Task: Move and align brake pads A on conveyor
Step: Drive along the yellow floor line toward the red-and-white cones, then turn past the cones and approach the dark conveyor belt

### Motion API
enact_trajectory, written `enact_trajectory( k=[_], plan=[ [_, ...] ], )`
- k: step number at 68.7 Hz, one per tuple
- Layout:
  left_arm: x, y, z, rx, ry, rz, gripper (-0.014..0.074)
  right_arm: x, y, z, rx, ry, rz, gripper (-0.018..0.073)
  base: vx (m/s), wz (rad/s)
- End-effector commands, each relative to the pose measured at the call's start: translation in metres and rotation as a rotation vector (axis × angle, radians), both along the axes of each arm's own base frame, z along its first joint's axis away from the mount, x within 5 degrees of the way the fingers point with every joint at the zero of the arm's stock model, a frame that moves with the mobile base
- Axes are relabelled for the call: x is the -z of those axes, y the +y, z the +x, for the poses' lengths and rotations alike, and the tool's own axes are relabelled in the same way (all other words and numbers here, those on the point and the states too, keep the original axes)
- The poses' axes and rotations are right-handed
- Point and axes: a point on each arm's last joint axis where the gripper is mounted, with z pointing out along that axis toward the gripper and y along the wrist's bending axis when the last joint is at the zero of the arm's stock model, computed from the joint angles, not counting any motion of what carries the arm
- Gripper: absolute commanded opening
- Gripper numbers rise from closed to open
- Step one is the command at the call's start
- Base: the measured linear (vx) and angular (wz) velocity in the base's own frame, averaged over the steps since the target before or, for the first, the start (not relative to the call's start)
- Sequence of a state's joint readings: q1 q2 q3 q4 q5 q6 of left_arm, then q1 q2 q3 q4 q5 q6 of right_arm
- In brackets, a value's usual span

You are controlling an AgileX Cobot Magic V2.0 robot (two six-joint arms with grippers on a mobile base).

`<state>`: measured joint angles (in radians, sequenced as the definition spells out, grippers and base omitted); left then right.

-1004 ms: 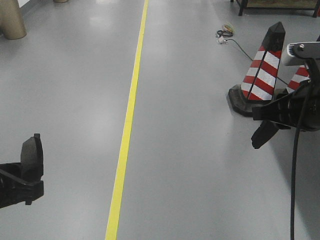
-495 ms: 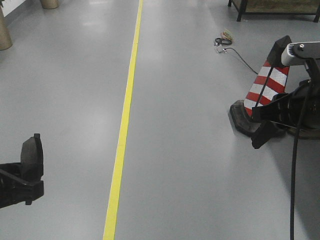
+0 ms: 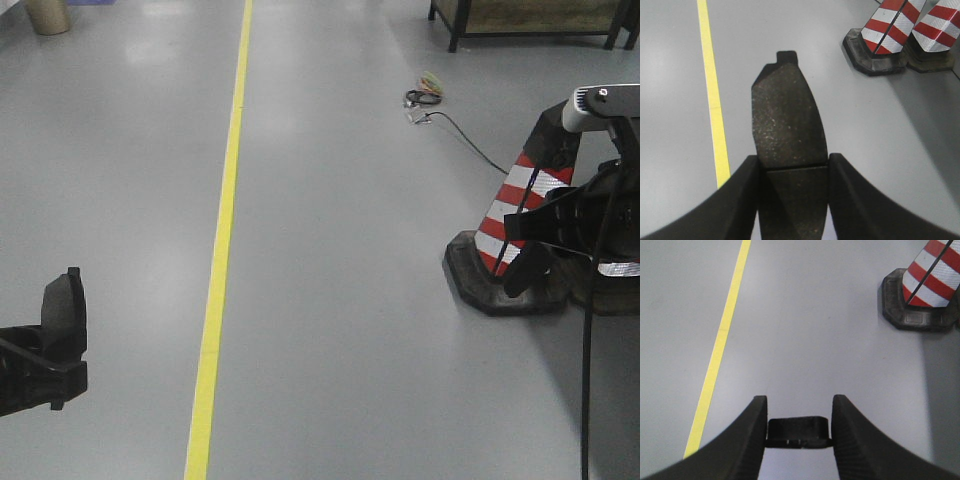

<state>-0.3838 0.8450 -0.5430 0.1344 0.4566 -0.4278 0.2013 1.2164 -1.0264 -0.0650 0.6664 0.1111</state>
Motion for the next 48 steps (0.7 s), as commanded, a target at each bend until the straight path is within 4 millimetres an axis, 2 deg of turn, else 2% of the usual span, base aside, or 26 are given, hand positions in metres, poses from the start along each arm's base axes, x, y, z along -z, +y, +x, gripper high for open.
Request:
enact_trajectory(
  k=[1, 48],
  plan=[
    [-0.0165, -0.0019, 0.0038, 0.01, -0.11, -0.04, 0.0002, -0.022, -0.0008, -0.0003, -0.005, -0.132, 0.017, 0.0004, 0.47, -0.2],
    [-0.0165, -0.0019, 0.0038, 0.01, -0.11, -0.04, 0.0002, -0.0219, -0.0009, -0.0004, -0.005, -0.131, 0.017, 0.0004, 0.45, -0.23]
  ],
)
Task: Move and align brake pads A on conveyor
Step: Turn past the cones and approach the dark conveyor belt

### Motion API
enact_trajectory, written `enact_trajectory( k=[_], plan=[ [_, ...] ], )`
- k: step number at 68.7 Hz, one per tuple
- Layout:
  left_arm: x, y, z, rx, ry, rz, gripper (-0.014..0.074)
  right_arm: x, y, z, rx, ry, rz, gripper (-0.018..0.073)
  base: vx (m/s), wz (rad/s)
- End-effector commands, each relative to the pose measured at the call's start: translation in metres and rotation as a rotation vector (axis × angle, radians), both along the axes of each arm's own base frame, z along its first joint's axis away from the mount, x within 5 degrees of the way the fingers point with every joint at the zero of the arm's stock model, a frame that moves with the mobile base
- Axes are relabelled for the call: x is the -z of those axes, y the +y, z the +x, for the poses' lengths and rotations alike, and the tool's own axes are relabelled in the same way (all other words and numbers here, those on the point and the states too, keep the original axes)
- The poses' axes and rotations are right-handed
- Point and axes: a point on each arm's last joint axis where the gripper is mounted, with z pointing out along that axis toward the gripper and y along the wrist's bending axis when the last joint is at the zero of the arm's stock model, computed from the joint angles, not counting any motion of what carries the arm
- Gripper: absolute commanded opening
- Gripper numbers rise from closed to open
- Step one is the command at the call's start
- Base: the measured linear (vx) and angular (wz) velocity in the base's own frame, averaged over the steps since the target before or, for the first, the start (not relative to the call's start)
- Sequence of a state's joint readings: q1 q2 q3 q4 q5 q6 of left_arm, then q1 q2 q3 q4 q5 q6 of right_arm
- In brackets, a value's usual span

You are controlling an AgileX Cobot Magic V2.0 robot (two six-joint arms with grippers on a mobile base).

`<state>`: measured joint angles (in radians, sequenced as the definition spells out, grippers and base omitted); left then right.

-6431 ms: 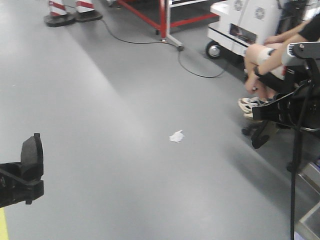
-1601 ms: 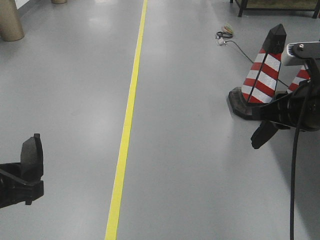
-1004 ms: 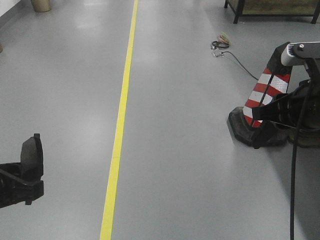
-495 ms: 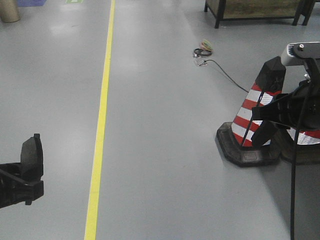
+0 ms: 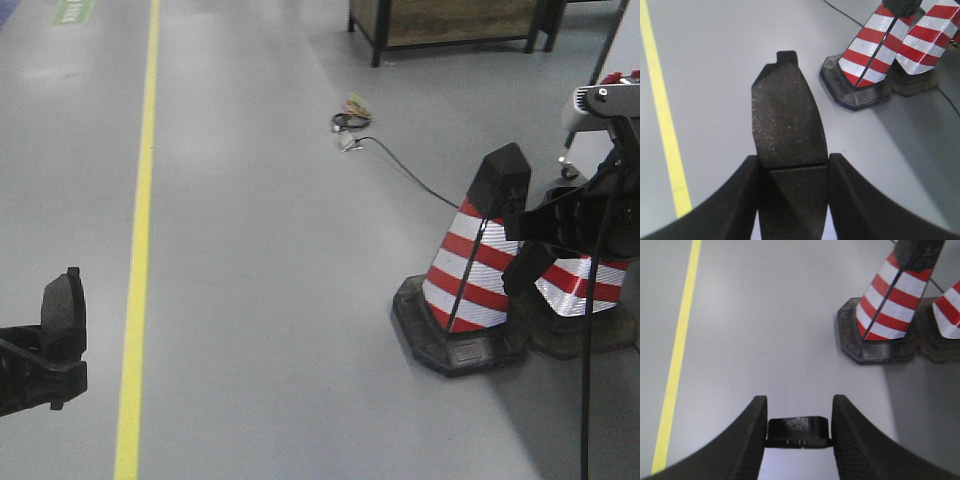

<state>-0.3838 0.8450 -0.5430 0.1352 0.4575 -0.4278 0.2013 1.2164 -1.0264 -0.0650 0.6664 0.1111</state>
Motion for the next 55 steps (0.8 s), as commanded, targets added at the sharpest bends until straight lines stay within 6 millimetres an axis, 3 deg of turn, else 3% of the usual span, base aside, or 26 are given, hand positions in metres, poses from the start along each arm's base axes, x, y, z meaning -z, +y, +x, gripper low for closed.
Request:
enact_trajectory(
  k=[1, 55],
  plan=[
    [-0.0166, -0.002, 0.0038, 0.01, -0.11, -0.041, 0.0002, -0.0219, -0.0009, -0.0004, -0.005, -0.131, 0.017, 0.0004, 0.44, -0.36],
    [-0.0166, -0.002, 0.0038, 0.01, -0.11, -0.041, 0.0002, -0.0219, -0.0009, -0.0004, -0.005, -0.131, 0.017, 0.0004, 0.38, -0.54]
  ],
)
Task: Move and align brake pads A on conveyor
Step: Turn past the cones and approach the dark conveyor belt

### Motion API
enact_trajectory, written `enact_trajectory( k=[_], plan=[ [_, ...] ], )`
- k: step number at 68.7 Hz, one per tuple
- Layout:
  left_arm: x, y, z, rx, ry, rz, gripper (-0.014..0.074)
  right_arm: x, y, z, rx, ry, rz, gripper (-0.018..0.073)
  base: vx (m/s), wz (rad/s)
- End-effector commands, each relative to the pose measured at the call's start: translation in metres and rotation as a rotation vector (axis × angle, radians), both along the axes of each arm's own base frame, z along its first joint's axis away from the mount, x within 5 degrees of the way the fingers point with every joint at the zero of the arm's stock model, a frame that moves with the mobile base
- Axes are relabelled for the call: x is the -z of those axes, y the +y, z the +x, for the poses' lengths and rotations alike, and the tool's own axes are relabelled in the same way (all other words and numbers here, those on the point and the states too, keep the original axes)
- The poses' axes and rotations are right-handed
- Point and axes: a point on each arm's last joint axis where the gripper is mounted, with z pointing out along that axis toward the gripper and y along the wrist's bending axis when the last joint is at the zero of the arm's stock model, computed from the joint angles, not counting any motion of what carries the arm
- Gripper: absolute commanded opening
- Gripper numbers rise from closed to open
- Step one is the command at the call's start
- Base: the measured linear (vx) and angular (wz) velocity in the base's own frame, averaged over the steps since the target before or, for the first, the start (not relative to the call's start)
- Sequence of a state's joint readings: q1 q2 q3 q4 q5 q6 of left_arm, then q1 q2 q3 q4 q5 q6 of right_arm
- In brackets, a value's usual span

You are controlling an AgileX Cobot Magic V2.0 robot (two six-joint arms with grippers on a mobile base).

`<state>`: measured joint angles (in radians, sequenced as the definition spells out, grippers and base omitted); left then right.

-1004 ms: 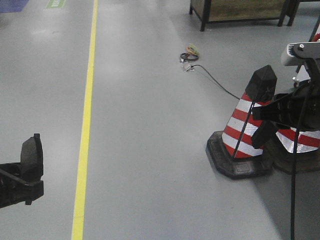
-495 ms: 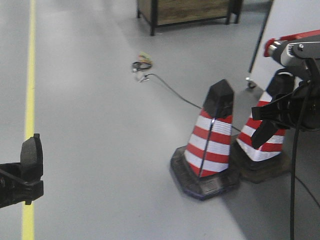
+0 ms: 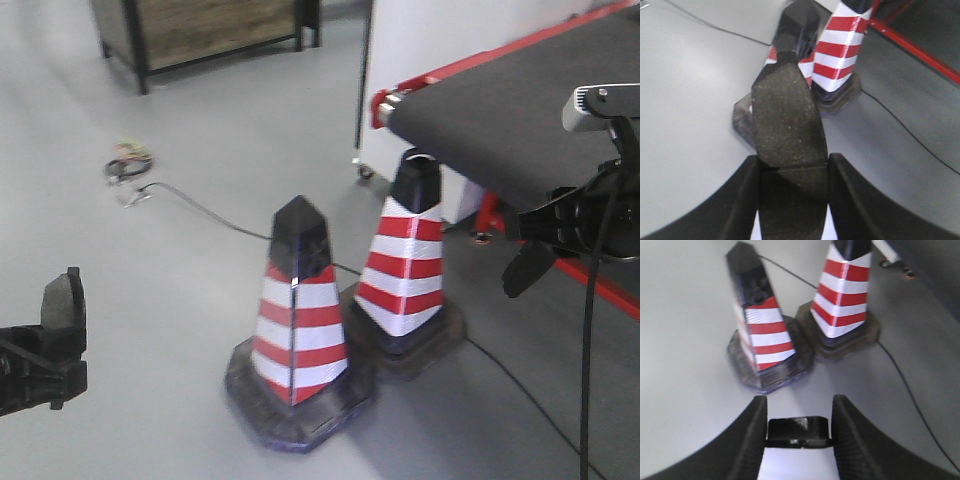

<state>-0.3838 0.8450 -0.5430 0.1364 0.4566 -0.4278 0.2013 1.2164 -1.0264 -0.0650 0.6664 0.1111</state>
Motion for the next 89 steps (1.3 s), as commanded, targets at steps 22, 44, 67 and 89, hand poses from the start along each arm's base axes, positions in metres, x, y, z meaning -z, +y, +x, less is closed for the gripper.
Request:
enact_trajectory(
  k=[22, 44, 67, 89],
  plan=[
    [-0.0165, -0.002, 0.0037, 0.01, -0.109, -0.042, 0.0002, -0.0219, -0.0009, -0.0004, -0.005, -0.131, 0.017, 0.0004, 0.34, -0.58],
    [-0.0165, -0.002, 0.0037, 0.01, -0.109, -0.042, 0.0002, -0.0219, -0.0009, -0.0004, -0.005, -0.131, 0.017, 0.0004, 0.33, -0.45],
    [-0.0167, -0.002, 0.0039, 0.005, -0.106, -0.051, 0.0002, -0.0219, -0.0018, -0.0002, -0.004, -0.133, 0.009, 0.0004, 0.35, -0.23],
    [-0.0166, -0.0019, 0.0038, 0.005, -0.107, -0.048, 0.0002, -0.0212, -0.0008, 0.0007, -0.005, -0.131, 0.017, 0.0004, 0.3, -0.46]
  ],
)
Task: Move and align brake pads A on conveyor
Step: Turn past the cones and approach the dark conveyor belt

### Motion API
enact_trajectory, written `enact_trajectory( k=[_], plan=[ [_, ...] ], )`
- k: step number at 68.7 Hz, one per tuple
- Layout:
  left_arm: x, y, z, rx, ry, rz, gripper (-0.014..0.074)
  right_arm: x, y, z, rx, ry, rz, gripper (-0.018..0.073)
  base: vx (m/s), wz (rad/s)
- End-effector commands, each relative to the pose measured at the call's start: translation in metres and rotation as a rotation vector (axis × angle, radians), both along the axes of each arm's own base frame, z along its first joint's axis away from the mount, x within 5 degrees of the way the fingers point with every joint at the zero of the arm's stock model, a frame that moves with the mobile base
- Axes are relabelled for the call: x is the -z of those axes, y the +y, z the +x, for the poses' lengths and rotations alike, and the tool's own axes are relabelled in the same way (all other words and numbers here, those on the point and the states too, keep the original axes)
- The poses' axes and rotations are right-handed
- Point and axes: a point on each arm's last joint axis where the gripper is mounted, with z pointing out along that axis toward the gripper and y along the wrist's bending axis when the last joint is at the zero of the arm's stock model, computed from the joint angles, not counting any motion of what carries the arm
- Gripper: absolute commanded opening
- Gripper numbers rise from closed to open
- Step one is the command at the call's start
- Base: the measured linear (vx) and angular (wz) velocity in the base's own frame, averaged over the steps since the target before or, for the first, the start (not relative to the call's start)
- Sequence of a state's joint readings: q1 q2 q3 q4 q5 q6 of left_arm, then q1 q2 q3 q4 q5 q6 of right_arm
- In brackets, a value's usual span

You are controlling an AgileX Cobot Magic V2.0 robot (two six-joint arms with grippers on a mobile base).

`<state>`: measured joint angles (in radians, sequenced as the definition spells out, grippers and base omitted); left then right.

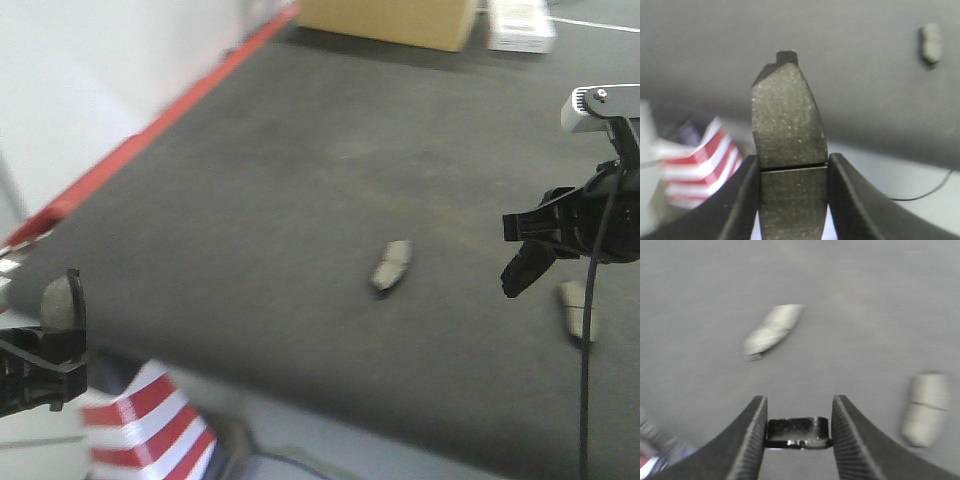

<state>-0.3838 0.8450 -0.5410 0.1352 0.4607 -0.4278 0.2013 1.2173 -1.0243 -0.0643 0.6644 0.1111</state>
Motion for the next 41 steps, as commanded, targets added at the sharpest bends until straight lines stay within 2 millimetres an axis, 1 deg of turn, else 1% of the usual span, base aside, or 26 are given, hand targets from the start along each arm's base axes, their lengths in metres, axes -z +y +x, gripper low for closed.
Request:
enact_trajectory(
  k=[1, 25, 41],
  plan=[
    [-0.0176, -0.002, 0.0042, 0.006, -0.113, -0.05, 0.0002, -0.022, -0.0008, 0.0005, -0.005, -0.132, 0.017, 0.0004, 0.26, -0.66],
    [-0.0176, -0.002, 0.0042, 0.006, -0.113, -0.05, 0.0002, -0.0217, -0.0009, 0.0003, -0.004, -0.128, 0.016, 0.0004, 0.22, -0.67],
    [-0.0176, -0.002, 0.0042, 0.006, -0.113, -0.05, 0.0002, -0.0217, -0.0009, 0.0003, -0.004, -0.128, 0.016, 0.0004, 0.15, -0.43]
  ],
)
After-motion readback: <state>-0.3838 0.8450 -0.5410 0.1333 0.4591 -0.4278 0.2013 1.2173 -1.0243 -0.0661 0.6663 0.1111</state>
